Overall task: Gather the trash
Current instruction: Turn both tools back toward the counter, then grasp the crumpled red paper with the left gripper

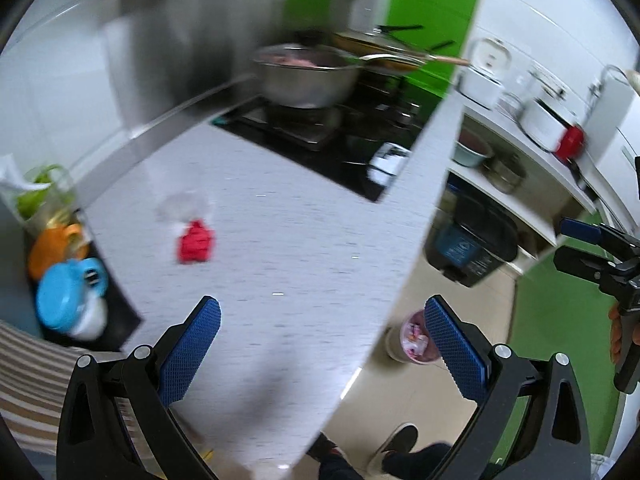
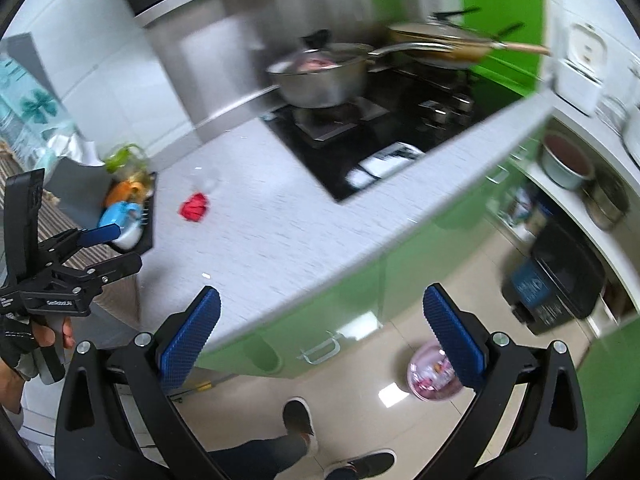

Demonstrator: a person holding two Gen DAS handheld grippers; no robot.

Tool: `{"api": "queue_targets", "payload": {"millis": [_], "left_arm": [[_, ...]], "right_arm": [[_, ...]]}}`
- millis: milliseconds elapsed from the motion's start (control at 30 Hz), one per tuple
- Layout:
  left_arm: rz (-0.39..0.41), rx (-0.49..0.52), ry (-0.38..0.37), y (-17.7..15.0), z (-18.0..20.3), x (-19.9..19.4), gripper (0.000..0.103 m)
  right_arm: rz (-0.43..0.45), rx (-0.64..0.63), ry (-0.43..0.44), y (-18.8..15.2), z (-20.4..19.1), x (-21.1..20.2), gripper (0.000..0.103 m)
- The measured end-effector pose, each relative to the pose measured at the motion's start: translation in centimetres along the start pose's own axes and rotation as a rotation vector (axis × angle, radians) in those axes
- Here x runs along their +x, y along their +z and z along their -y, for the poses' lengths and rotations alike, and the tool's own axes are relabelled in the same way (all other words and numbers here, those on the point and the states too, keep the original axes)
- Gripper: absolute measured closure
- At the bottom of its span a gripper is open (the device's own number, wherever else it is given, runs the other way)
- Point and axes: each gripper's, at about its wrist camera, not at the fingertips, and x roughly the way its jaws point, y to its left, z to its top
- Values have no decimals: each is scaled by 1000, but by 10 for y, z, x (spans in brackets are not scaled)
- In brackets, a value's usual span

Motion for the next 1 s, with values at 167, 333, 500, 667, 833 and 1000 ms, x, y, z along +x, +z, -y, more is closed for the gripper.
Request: {"api": "queue_targets", "payload": {"millis": [167, 333, 500, 667, 833, 1000], "left_arm": [[0, -49, 37, 3, -42, 1, 5], [-6, -121, 52, 11, -70, 20, 5], [-17, -168, 74, 23, -90, 44, 5], [-39, -211, 123, 38, -105, 75, 5], [-77, -259, 160, 47, -120, 109, 5], [-118, -281, 189, 52, -133, 146, 5]], "right_arm": [[-26, -62, 35, 25, -38, 27, 3], [-59, -138, 61, 52, -60, 57, 3], [-81, -193, 87, 78, -65, 86, 3], [-136, -264, 128, 104, -62, 124, 3], [-186, -326, 166, 120, -60, 157, 3], [-218, -350, 189, 134, -56, 182, 3]]}}
